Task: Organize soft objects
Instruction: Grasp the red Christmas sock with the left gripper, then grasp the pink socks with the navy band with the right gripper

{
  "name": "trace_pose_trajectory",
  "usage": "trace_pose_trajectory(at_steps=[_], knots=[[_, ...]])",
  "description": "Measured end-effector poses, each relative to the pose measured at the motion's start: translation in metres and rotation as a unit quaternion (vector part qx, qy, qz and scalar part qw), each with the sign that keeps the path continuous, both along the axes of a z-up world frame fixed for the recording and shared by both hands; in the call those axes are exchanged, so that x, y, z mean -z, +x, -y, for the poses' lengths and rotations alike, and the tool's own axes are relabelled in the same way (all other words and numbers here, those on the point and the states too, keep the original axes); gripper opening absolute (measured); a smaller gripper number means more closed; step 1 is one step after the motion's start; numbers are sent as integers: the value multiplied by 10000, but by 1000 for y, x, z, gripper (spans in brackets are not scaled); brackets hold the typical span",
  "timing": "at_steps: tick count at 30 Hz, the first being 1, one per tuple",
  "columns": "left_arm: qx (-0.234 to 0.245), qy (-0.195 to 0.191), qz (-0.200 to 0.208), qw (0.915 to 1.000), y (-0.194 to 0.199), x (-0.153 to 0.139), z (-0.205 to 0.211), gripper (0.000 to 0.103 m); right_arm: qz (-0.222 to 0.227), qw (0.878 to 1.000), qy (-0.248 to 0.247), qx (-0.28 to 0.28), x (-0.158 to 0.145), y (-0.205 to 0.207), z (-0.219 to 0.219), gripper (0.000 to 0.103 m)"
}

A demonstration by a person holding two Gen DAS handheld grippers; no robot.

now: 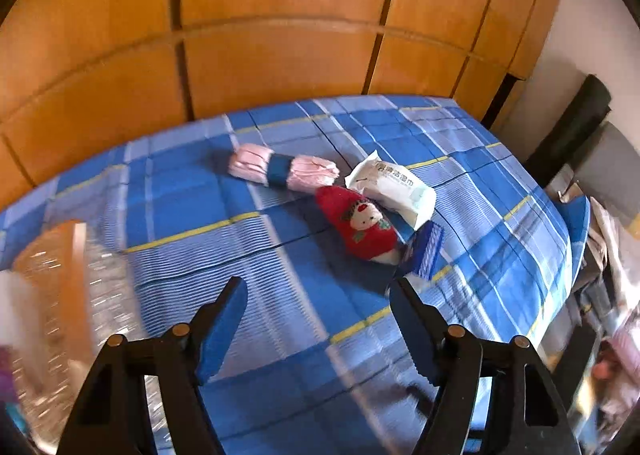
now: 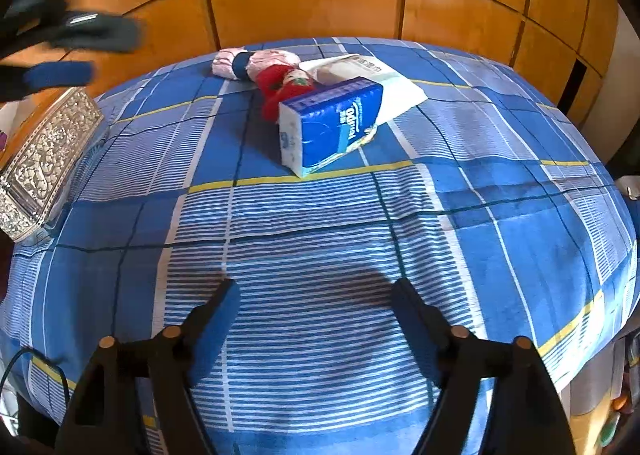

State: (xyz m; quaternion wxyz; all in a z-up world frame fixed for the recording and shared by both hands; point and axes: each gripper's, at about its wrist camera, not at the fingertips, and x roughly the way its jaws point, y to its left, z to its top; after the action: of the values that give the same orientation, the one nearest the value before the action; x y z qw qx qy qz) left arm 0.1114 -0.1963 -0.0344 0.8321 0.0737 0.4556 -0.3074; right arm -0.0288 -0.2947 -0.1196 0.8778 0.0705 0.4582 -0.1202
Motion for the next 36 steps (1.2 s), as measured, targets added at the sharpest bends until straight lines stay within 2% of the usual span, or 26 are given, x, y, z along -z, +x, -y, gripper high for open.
trace_pose_trajectory(at_steps=[5,14,17,18,19,21,22,23,25,29,36], knots=[[-74,-35,-461,9989,33,24,42,74,87,9999,48,-25,2,-1,0,86],[-90,320,-670,9972,72,57,99,77,187,9997,120,-51,3,-3,-1,90],[-101,502,-734,9960,80,76,111,75,208,9996,175,-37,2,-3,1,90],[-92,445,-863,9952,84,84,111,75,216,9996,206,-31,2,-3,2,90],[-81,400,-996,9942,87,91,109,74,228,9994,243,-20,1,-3,3,90],[-8,341,-749,9966,82,90,105,66,254,9992,312,4,1,-3,5,90],[11,449,-665,9968,80,90,102,54,262,9991,330,11,1,-3,5,90],[42,394,-654,9971,78,89,97,44,267,9991,339,18,1,-3,5,90],[-15,230,-836,9962,79,88,86,31,267,9991,333,25,1,-2,6,90],[-164,263,-890,9955,68,84,62,26,242,9992,333,1,1,-1,6,90],[-42,296,-529,9982,17,83,4,29,155,9996,215,-131,2,0,4,90]])
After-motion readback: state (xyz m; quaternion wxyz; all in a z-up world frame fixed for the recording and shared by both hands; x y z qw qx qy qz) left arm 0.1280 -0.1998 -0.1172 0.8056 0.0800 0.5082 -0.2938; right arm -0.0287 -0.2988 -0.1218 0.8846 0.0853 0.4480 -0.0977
